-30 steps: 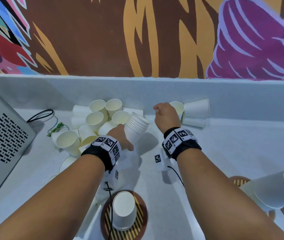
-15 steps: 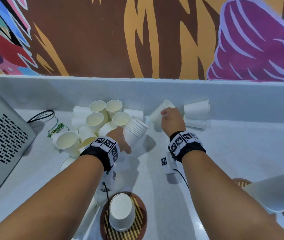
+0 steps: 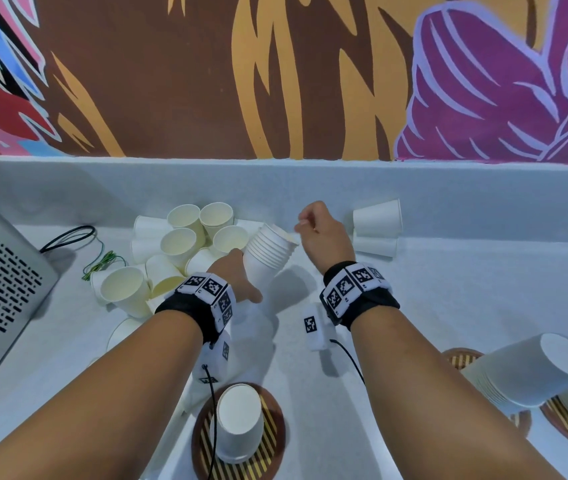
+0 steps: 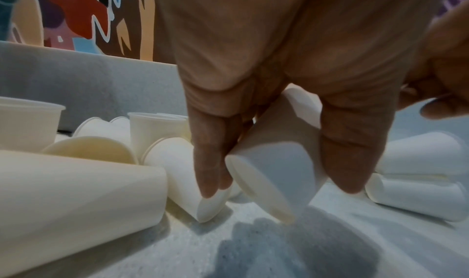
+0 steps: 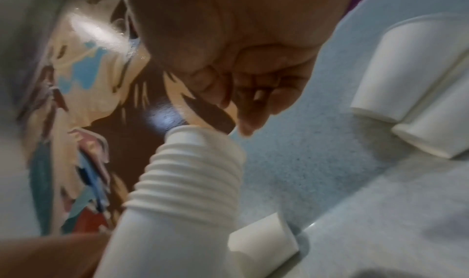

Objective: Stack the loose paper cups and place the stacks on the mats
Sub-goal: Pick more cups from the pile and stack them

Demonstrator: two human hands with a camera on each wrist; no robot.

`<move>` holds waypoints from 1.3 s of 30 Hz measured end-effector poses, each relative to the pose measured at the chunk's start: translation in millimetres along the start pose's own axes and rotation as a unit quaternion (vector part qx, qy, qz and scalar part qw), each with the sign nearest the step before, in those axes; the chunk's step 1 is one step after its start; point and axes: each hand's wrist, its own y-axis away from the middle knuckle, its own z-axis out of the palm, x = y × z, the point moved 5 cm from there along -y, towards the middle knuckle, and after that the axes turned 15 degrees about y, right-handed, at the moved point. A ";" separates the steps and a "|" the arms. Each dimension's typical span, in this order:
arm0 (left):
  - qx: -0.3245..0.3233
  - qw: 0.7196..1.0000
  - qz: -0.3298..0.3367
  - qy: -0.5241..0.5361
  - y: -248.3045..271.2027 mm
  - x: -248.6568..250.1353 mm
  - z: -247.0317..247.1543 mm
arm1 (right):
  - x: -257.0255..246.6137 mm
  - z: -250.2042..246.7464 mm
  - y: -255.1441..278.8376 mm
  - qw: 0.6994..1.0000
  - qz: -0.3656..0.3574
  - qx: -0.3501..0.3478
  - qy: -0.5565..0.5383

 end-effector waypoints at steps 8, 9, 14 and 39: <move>-0.017 0.999 0.028 -0.006 -2.8 10.4 10.5 | 91.8 -25.7 -24.7 0.973 0.219 0.072 0.004; -0.019 0.999 0.028 -0.008 -3.2 11.1 11.2 | 97.7 -28.0 -26.5 0.971 0.230 0.068 -0.007; -0.015 1.000 0.020 -0.010 -7.3 9.1 9.2 | 116.5 -38.3 -32.8 0.957 0.286 0.035 -0.045; 0.007 1.000 0.002 -0.019 -10.3 2.0 4.1 | 86.1 -14.0 -11.3 0.961 0.251 0.054 0.099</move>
